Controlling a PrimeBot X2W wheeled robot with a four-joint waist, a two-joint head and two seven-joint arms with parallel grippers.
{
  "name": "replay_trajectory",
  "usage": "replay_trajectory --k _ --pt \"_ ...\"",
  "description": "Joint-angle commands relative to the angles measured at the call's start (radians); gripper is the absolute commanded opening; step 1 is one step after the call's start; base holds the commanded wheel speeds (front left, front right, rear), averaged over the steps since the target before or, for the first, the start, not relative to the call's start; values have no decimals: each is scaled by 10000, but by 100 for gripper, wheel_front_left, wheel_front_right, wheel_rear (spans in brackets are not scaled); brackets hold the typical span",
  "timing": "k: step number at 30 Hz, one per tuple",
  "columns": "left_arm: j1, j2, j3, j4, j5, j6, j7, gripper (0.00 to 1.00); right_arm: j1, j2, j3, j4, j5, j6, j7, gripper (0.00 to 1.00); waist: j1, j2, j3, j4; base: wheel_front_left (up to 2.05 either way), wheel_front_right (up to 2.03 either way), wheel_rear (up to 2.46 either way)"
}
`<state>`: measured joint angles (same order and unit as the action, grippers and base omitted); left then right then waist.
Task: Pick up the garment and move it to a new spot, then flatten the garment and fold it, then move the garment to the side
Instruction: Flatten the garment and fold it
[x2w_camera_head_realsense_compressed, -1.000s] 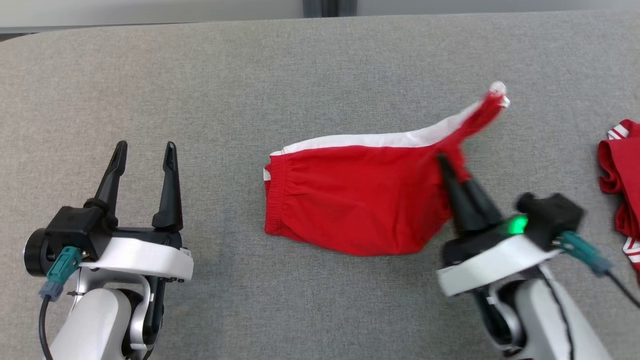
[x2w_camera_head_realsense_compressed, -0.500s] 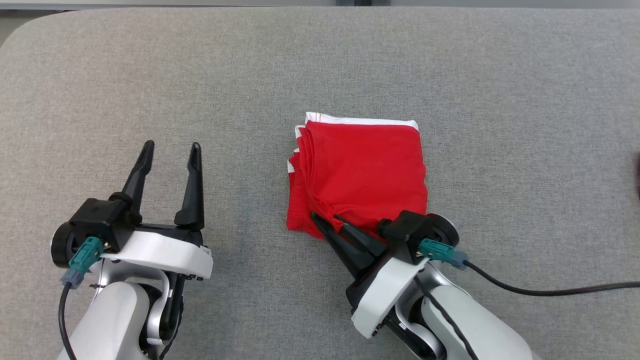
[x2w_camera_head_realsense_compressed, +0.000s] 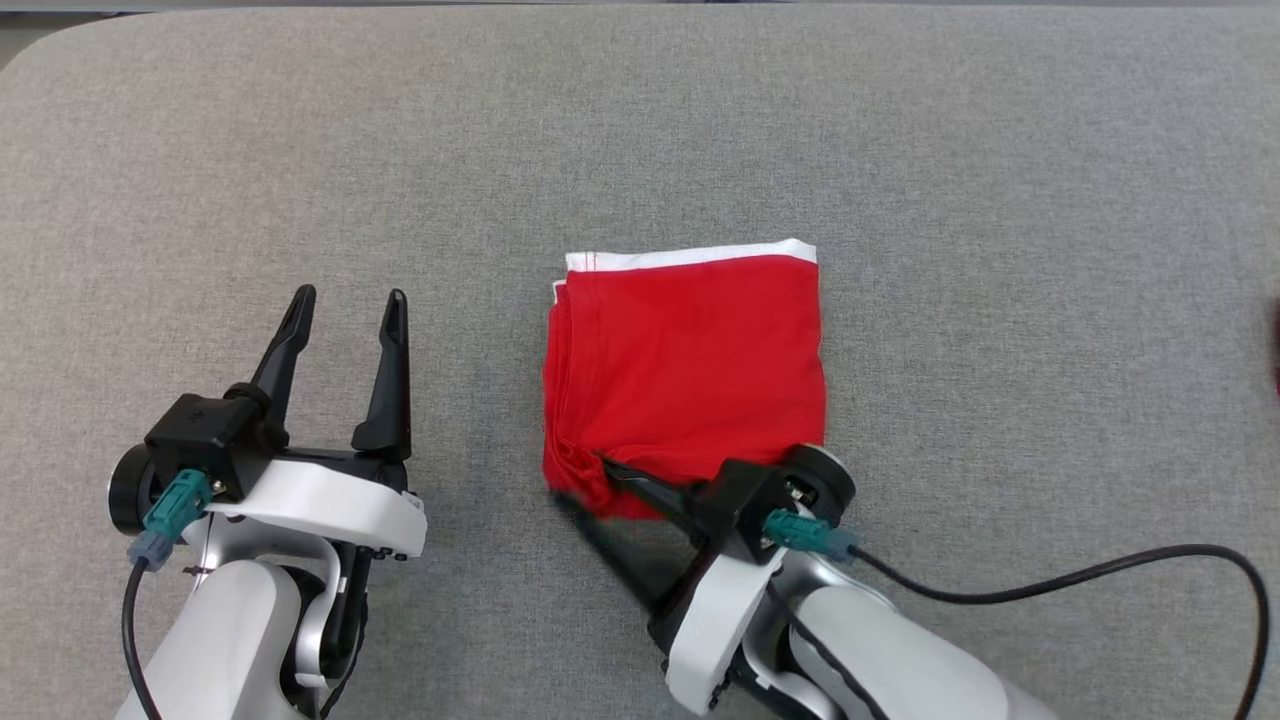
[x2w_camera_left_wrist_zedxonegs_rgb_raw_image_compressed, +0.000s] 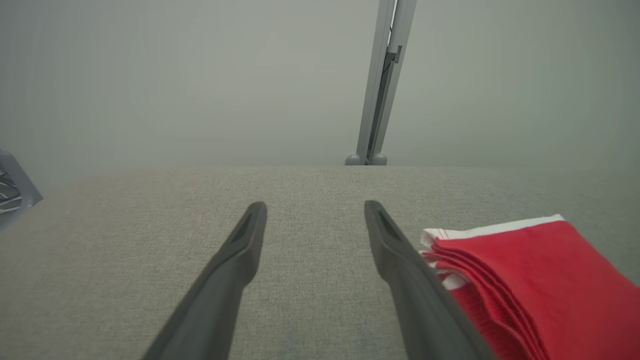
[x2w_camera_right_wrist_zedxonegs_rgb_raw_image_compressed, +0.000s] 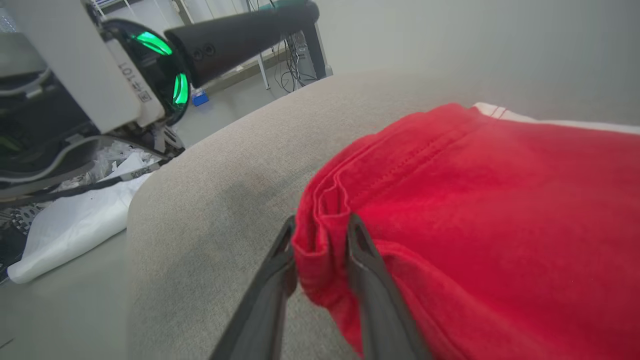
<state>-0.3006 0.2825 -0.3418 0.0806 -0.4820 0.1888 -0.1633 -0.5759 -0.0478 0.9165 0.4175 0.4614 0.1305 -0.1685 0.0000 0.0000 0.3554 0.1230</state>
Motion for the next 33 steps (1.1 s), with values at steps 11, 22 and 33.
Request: replay_trajectory --k 11,22,33 --pt "-48 80 12 113 -85 55 -134 100 -135 -207 1019 -42 -613 4 -198 100 0 0 -218 -141 0 0 0" --pt "285 349 275 -298 53 426 -336 100 1905 -1036 -3587 -3313 -854 4 -403 100 0 0 -761 -635 0 0 0" --pt "694 558 208 -978 384 766 -366 100 3472 -715 -7347 -4166 -2038 5 452 100 0 0 -1297 -823 0 0 0"
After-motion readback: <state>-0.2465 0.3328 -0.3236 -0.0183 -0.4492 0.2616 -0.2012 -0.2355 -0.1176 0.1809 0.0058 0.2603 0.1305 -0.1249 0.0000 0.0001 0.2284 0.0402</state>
